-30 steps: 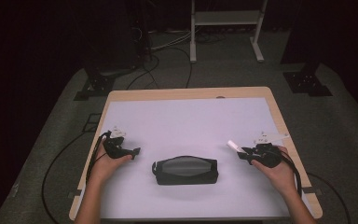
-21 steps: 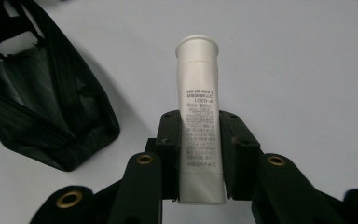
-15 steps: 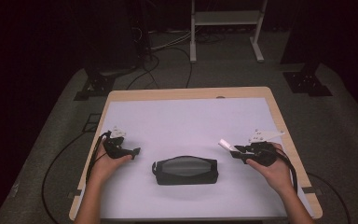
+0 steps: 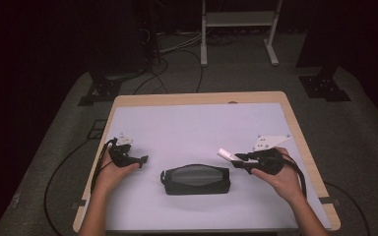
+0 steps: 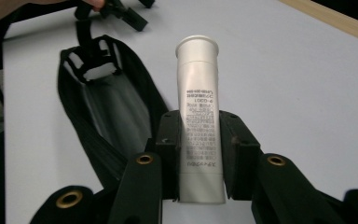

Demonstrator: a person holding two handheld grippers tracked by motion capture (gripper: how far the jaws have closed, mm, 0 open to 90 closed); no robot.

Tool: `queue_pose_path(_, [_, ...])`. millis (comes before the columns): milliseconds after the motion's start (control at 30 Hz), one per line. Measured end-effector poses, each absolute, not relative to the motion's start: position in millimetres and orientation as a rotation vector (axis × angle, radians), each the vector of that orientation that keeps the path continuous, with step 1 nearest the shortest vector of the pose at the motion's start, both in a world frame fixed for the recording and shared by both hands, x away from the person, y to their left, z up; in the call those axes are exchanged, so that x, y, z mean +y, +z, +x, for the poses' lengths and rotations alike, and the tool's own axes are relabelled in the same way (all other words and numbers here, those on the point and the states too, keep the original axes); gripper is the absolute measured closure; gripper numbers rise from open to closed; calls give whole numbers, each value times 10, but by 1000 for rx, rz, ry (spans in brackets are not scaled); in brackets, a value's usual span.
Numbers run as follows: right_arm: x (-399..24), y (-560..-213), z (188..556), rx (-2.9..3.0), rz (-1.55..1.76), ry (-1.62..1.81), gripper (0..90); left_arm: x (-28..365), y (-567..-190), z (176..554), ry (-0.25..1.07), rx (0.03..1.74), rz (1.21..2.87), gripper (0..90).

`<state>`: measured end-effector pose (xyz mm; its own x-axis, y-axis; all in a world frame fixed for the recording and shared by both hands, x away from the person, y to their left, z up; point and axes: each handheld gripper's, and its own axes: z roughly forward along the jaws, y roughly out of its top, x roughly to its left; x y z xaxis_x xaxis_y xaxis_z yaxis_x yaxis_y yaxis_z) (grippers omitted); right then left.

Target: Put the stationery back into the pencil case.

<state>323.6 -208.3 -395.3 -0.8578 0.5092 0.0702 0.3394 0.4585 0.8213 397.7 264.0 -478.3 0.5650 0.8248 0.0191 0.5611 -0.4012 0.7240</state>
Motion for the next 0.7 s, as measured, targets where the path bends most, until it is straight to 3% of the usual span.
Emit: queue_pose_path(700, [-1587, -3898, 3206, 2688, 486, 1355, 700, 2638, -4785, 3978, 496, 1105, 2112, 73])
